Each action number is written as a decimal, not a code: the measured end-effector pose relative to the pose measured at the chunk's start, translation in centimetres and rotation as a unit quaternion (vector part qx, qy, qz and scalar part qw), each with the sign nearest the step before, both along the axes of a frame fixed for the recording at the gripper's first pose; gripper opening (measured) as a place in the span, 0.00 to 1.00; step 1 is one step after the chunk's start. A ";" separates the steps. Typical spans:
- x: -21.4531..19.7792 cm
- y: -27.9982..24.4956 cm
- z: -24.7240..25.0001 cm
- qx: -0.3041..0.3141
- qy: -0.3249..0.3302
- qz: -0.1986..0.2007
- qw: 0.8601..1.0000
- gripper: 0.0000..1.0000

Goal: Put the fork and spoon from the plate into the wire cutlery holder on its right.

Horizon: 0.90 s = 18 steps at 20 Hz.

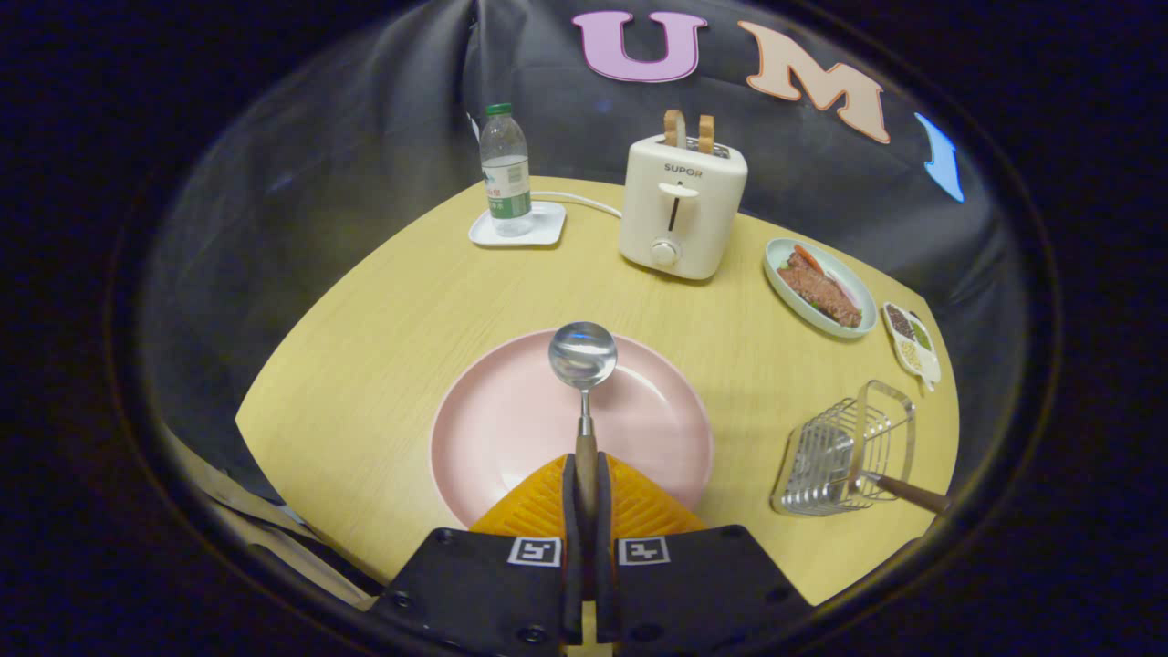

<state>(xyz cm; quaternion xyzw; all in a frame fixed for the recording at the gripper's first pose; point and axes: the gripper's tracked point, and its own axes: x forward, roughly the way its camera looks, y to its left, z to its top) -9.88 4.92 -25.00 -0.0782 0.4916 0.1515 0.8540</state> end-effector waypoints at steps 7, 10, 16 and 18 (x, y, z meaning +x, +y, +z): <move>2.6 -5.5 4.0 -0.005 0.004 -0.006 1.000 0.09; 3.4 -8.5 5.7 -0.015 0.008 -0.006 1.000 0.09; 3.9 -14.7 7.6 -0.052 0.028 0.016 0.998 0.09; 3.5 -16.1 7.7 -0.060 0.045 0.023 0.997 0.09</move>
